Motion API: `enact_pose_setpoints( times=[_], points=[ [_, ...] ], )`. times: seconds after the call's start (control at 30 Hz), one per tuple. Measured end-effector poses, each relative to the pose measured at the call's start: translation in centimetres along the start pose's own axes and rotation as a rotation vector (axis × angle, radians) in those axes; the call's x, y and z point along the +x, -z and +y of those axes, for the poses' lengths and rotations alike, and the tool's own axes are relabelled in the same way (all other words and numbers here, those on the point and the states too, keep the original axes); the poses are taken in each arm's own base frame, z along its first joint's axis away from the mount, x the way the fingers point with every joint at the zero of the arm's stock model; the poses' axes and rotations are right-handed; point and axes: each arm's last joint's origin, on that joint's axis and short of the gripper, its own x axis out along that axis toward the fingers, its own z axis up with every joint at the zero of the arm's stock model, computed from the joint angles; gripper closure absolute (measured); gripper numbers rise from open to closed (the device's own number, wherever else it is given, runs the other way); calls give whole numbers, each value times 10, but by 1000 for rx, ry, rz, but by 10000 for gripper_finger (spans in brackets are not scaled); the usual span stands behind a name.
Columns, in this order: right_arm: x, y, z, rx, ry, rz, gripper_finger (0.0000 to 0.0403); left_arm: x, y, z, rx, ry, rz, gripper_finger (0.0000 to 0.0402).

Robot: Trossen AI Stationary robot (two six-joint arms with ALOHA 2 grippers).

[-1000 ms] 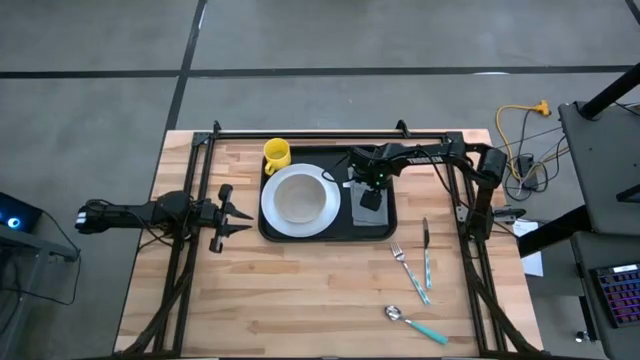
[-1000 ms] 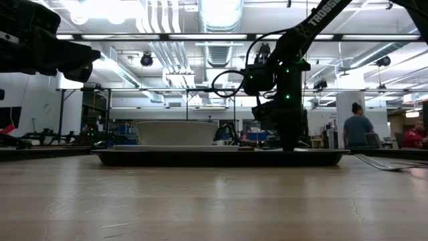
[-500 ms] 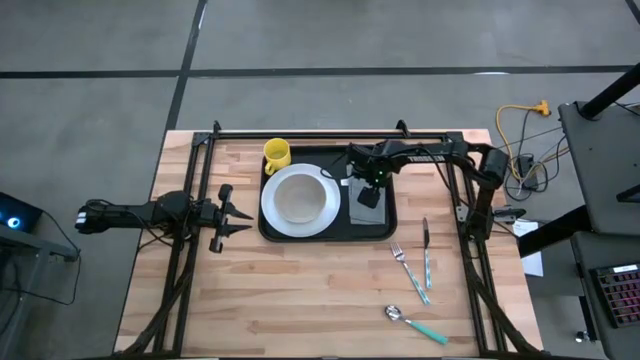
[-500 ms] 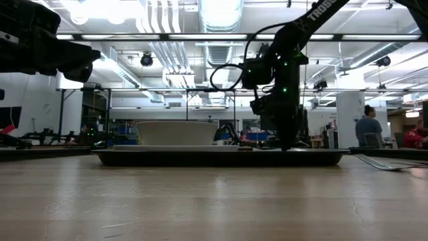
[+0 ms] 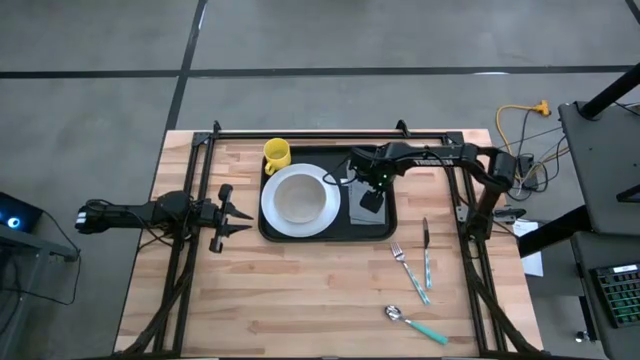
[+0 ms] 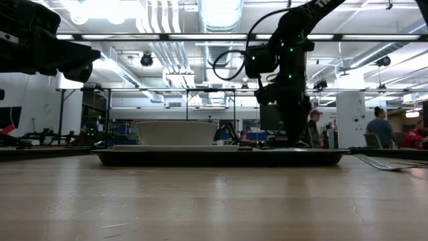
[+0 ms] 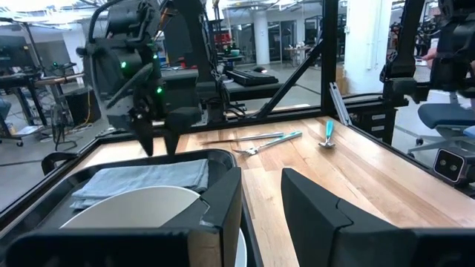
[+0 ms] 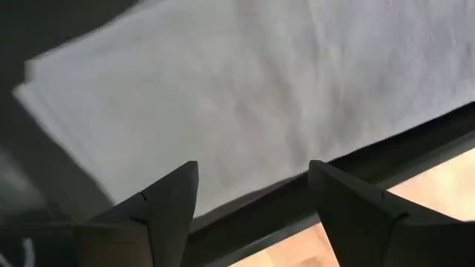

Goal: Set up tray
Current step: Put the blue fork on the gray napkin to the right of the white plate

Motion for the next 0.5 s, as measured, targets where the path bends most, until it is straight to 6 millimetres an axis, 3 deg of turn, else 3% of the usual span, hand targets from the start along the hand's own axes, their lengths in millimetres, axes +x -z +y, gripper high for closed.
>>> enact_pose_setpoints(
  times=[0.5],
  points=[
    [-39,27,45,-2,-149,-60,156,0,0,0,0,0,5,318]
  ],
)
